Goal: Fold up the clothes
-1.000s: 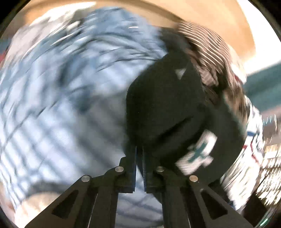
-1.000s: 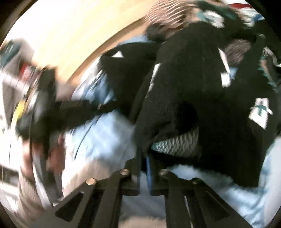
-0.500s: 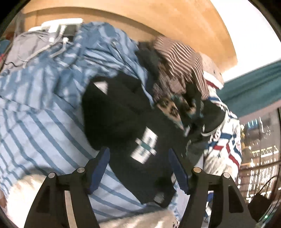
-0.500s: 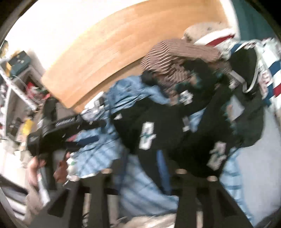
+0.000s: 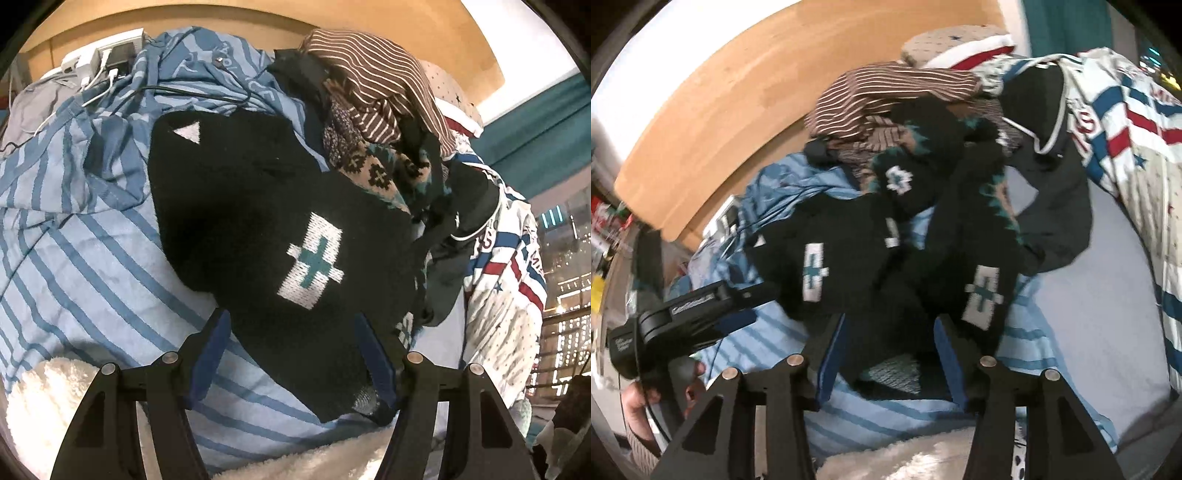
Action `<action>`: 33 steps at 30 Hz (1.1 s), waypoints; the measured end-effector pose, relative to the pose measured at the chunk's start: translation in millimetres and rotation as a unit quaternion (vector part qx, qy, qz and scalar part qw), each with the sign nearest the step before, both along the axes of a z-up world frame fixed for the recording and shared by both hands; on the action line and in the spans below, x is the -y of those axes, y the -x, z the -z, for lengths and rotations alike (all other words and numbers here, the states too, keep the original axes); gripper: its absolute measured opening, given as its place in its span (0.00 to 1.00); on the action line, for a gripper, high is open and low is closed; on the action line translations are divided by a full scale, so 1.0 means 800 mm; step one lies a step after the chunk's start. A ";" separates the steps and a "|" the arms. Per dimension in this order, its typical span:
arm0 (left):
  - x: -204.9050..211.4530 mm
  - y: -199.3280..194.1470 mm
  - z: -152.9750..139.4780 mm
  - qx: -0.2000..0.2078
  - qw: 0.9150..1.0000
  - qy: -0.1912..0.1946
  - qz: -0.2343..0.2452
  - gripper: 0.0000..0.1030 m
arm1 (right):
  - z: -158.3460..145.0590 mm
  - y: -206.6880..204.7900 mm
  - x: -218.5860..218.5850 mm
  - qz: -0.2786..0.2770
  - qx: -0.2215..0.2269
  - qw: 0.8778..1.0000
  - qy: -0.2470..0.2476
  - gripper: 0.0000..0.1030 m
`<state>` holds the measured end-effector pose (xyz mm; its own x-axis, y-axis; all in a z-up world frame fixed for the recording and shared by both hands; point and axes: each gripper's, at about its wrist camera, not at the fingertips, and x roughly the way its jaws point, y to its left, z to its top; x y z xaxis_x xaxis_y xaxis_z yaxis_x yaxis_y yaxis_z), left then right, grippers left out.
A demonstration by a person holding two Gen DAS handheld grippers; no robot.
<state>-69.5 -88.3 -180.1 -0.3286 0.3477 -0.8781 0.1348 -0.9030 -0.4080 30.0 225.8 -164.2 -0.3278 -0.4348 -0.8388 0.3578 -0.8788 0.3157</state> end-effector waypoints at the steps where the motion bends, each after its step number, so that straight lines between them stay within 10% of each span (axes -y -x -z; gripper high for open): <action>1: 0.001 0.000 0.002 0.001 1.000 0.004 -0.001 0.68 | 0.002 0.002 -0.002 0.004 0.001 1.000 -0.001 0.58; 22: 0.077 -0.025 0.011 0.019 0.996 -0.016 -0.086 0.68 | 0.119 0.063 0.112 -0.086 0.089 0.988 -0.087 0.74; 26: 0.088 -0.033 0.000 0.009 0.995 -0.024 -0.094 0.68 | 0.115 0.035 0.110 -0.119 0.080 0.988 -0.063 0.27; 33: 0.079 -0.043 -0.007 0.003 0.996 -0.054 -0.074 0.68 | 0.076 0.010 0.062 -0.094 0.062 0.992 -0.049 0.13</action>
<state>-34.8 -151.3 -174.7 -0.3778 0.3882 -0.8406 0.2656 -0.8243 -0.5000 22.1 176.3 -225.4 -0.1405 -0.3921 -0.9091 0.4817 -0.8293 0.2832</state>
